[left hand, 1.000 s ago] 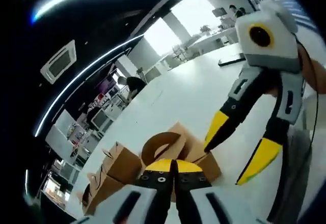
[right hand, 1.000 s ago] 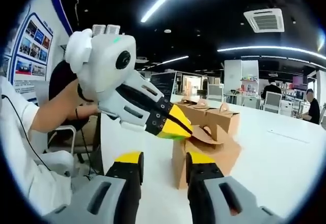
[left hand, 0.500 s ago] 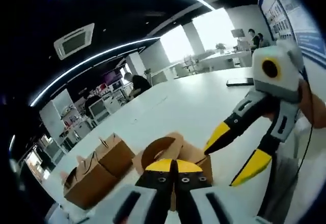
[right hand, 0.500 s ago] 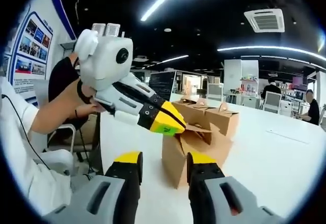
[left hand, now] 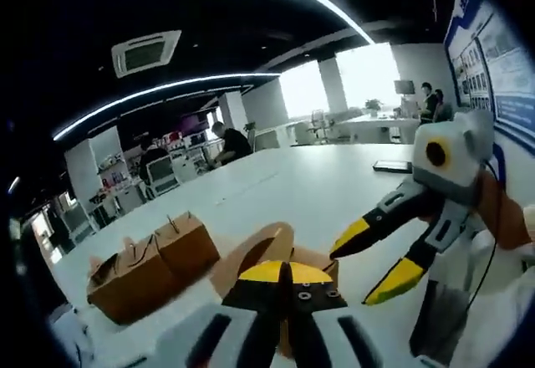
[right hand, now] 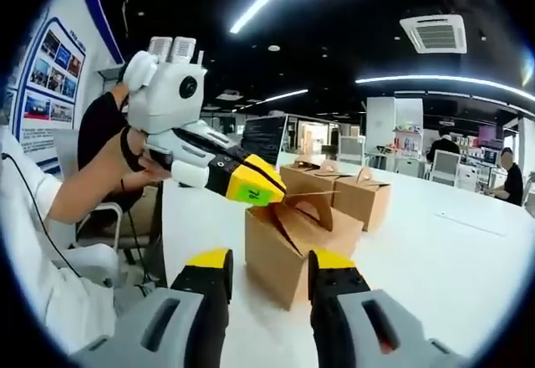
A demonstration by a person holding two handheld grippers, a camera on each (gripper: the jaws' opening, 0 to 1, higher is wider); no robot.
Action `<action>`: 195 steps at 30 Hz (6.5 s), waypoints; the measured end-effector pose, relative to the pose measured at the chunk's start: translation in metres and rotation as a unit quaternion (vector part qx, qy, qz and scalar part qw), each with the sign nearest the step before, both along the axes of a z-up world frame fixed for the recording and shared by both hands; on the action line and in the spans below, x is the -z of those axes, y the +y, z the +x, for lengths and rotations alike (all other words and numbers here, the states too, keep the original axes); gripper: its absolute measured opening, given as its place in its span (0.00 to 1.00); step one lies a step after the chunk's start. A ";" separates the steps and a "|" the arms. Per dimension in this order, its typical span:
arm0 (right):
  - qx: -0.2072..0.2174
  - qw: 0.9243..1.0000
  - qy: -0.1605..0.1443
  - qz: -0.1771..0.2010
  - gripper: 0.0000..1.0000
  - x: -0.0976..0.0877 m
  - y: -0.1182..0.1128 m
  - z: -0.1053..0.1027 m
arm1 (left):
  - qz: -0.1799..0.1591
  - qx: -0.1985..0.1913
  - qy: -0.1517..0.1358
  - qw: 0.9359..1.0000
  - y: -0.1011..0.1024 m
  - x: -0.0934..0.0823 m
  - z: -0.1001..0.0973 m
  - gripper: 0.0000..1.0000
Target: Pick up one paper box from the group, open the paper box, and remove the item inside
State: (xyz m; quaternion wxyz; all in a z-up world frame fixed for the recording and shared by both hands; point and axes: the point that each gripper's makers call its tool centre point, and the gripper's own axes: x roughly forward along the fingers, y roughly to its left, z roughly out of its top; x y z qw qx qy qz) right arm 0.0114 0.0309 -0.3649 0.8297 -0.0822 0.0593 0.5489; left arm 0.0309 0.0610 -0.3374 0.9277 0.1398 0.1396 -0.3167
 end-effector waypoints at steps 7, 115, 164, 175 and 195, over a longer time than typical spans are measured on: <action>-0.001 1.000 0.000 0.002 0.37 0.000 0.001 -0.001 | -0.057 -0.001 0.011 0.998 0.004 -0.002 0.002 0.03; -0.010 1.000 -0.023 0.019 0.47 -0.003 0.020 -0.014 | -0.365 -0.067 0.045 0.928 0.102 0.012 -0.014 0.03; -0.009 1.000 -0.021 0.014 0.46 -0.003 0.018 -0.011 | -0.371 -0.097 0.110 0.917 0.084 0.051 -0.019 0.09; -0.010 1.000 -0.021 0.015 0.46 -0.003 0.018 -0.011 | -0.222 -0.039 0.009 0.974 0.056 0.022 -0.047 0.25; -0.012 1.000 -0.021 0.015 0.46 -0.003 0.018 -0.012 | 0.253 0.005 -0.254 0.933 0.065 -0.012 -0.027 0.39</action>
